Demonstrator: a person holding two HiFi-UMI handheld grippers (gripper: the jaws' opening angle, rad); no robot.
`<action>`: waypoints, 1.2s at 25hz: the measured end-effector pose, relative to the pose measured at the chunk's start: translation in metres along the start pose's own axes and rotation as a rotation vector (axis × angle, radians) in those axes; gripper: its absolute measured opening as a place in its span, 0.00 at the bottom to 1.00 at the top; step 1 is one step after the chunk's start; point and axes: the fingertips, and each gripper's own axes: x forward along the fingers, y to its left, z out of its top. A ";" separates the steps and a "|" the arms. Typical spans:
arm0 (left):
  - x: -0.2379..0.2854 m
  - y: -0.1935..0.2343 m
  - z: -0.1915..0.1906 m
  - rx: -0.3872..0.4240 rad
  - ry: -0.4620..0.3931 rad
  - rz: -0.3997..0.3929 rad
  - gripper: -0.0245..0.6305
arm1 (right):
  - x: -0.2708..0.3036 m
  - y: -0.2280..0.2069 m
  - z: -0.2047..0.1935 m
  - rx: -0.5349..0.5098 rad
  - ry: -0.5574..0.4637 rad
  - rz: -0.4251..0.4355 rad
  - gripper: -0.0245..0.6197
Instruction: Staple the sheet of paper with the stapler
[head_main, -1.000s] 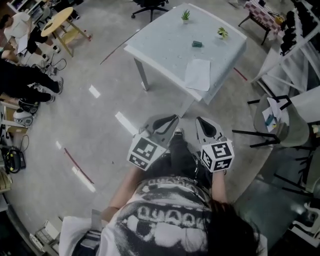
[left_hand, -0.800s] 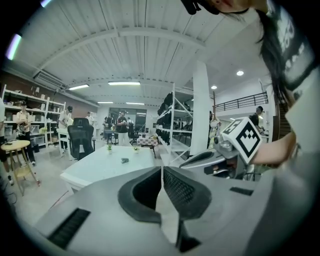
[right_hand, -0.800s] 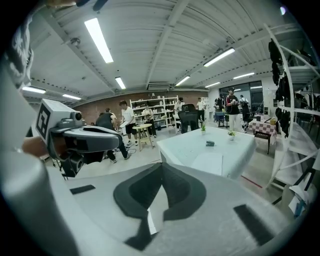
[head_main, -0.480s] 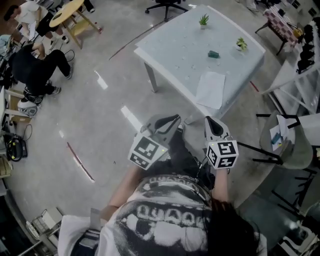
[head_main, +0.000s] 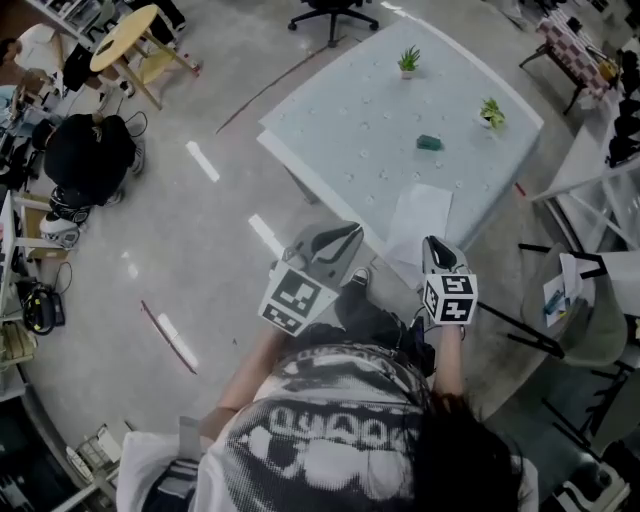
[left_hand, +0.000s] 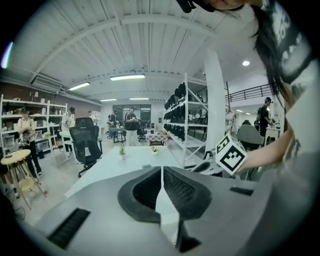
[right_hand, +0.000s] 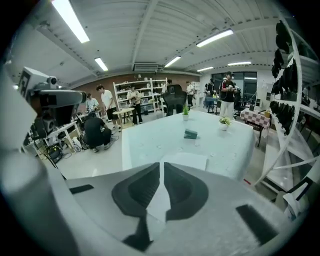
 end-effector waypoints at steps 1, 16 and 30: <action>0.007 0.007 0.002 0.004 0.006 0.002 0.06 | 0.008 -0.009 -0.003 0.002 0.020 -0.012 0.08; 0.052 0.041 -0.003 0.004 0.087 -0.001 0.06 | 0.062 -0.078 -0.079 0.165 0.263 -0.148 0.23; 0.099 0.099 0.006 0.048 0.100 -0.168 0.06 | 0.078 -0.071 -0.073 0.183 0.315 -0.207 0.17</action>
